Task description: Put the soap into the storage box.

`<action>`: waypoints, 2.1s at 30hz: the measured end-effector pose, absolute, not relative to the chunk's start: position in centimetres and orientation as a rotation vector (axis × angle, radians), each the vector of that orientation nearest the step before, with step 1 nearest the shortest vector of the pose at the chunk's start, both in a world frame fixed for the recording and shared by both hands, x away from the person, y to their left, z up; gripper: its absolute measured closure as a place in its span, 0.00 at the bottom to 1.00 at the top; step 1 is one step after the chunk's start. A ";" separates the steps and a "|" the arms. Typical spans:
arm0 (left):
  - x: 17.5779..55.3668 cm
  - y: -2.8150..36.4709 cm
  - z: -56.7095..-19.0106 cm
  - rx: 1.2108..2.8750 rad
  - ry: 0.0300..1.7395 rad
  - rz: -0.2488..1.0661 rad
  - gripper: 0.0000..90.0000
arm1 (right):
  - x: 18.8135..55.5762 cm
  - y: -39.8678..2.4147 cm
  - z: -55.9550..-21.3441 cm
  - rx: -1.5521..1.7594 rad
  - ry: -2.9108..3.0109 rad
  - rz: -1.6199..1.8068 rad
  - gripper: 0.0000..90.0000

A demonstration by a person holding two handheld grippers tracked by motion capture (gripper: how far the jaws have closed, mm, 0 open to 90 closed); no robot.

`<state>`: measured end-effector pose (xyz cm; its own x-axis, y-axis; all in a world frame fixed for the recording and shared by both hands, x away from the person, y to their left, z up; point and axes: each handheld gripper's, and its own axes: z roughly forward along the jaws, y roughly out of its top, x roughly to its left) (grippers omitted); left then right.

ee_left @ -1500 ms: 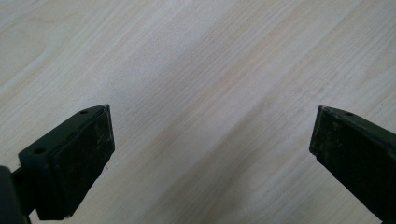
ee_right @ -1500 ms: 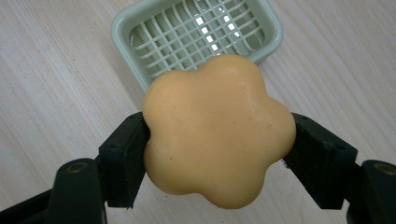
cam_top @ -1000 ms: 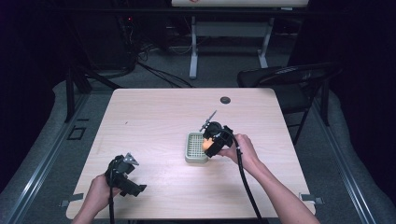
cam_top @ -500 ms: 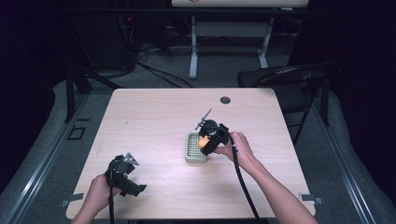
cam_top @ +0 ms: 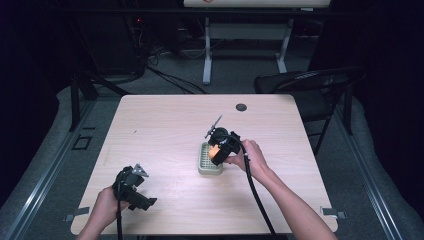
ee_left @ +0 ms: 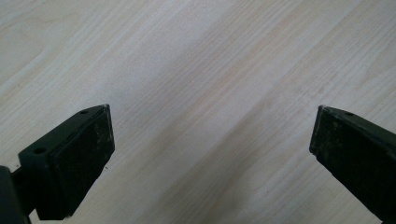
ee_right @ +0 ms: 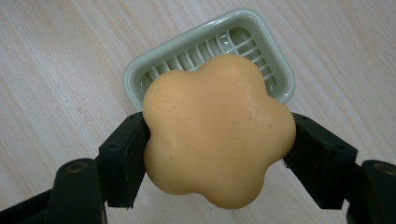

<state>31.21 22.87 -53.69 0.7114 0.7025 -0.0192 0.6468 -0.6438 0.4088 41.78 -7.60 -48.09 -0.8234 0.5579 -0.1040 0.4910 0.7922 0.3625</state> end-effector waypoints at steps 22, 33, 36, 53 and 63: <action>31.2 22.9 -53.7 2.532 1.044 0.194 0.00 | 42.9 -6.4 -49.3 0.840 2.782 0.483 0.29; 31.2 22.9 -53.7 2.533 1.045 0.196 0.00 | 43.7 -6.0 -50.6 0.867 2.789 0.481 0.29; 31.2 22.9 -53.7 2.534 1.044 0.196 0.00 | 43.9 -5.8 -51.0 0.874 2.795 0.476 0.29; 31.2 22.9 -53.7 2.535 1.042 0.194 0.00 | 44.4 -5.3 -52.7 0.866 2.810 0.471 0.29; 31.2 22.9 -53.7 2.537 1.039 0.193 0.00 | 44.5 -5.0 -53.3 0.837 2.812 0.423 0.29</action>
